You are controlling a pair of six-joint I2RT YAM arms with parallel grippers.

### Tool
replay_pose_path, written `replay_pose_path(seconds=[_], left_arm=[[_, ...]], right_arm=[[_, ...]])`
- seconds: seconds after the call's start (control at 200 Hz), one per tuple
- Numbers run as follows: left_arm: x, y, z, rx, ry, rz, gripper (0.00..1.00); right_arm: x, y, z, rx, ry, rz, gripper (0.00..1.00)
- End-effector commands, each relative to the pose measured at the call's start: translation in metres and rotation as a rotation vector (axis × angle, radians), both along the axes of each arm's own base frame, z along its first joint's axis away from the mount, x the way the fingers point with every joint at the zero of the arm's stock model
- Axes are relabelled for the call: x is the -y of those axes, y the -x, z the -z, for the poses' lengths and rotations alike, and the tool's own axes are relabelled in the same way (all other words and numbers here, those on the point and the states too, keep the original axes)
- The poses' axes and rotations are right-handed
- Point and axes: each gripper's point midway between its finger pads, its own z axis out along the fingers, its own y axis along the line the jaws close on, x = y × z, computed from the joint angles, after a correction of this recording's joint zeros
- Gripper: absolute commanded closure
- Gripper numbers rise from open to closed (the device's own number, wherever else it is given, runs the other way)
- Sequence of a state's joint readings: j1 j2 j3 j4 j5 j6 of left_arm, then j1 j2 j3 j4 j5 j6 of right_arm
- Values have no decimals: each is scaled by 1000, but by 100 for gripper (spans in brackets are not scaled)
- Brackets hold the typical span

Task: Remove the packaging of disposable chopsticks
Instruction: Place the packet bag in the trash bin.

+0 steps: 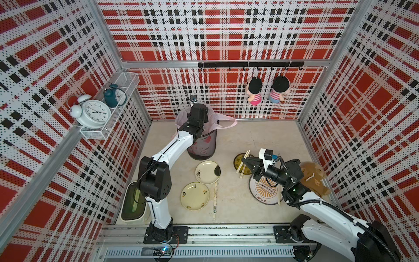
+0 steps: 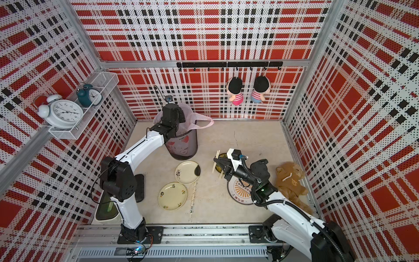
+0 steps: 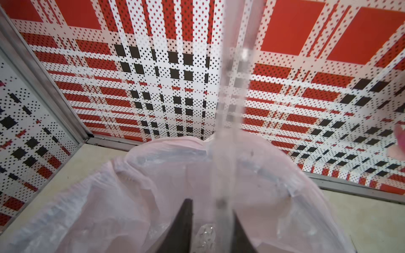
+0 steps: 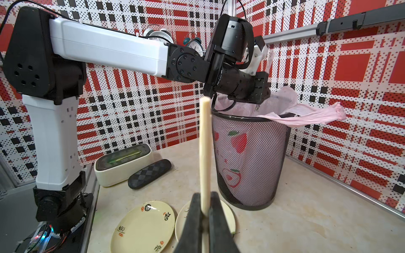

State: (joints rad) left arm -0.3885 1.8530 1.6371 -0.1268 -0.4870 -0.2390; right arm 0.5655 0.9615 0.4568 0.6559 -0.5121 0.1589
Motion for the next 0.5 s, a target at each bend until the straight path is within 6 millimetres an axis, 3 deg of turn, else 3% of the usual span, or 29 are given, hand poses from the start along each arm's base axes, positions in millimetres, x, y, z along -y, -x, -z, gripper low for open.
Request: replay_pose_path(seconds=[0.0, 0.065, 0.195, 0.341, 0.421, 0.496], left_arm=[[3, 13, -25, 32, 5, -5, 50], [1, 19, -31, 38, -11, -24, 37], [-4, 33, -39, 42, -7, -34, 23], [-11, 50, -49, 65, 8, -42, 19], [-13, 59, -56, 87, 20, -32, 26], [-10, 61, -59, 100, 38, 10, 62]], right_arm=[[4, 3, -6, 36, -15, 3, 100], [4, 3, -5, 35, -14, 5, 100], [4, 3, -5, 35, -14, 5, 100], [3, 1, -3, 28, -10, 5, 100], [2, 1, -3, 25, -9, 2, 100], [2, 0, -3, 24, -9, 2, 100]])
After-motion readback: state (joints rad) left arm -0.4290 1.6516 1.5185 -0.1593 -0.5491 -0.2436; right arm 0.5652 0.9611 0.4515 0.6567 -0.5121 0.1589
